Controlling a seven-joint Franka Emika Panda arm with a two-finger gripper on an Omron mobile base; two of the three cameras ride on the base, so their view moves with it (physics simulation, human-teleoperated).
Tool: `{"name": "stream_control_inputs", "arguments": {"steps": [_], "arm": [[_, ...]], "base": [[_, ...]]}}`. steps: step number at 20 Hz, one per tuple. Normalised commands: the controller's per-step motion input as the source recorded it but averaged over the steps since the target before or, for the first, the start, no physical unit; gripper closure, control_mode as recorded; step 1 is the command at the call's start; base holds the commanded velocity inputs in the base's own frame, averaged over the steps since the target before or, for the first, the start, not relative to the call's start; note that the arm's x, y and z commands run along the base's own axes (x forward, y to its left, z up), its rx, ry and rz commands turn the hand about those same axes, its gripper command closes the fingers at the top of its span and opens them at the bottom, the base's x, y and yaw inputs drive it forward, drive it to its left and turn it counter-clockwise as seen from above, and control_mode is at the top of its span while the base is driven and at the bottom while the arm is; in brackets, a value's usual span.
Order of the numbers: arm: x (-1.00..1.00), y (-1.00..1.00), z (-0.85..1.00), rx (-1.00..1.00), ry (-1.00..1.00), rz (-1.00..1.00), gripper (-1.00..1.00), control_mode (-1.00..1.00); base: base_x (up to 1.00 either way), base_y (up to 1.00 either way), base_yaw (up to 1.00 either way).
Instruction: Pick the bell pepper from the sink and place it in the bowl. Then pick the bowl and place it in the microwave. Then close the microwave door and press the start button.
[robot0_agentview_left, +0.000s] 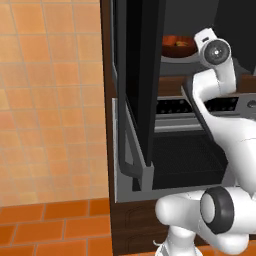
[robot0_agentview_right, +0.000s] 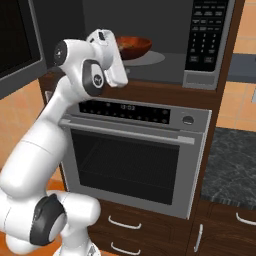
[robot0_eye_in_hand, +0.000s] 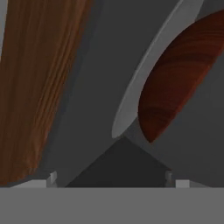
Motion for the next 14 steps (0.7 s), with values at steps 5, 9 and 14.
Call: {"name": "stream_control_inputs", "arguments": {"steps": [5, 9, 14], "arm": [[-0.33, 0.00, -0.22, -0.29, -0.21, -0.14, -1.00, -1.00], [-0.36, 0.01, -0.24, -0.29, -0.22, -0.08, -1.00, -1.00], [-0.51, 0.18, -0.21, -0.31, -0.20, -0.10, -1.00, -1.00]], "base": [[0.00, 0.00, 0.00], [0.00, 0.00, 0.00], [0.00, 0.00, 0.00]]}}
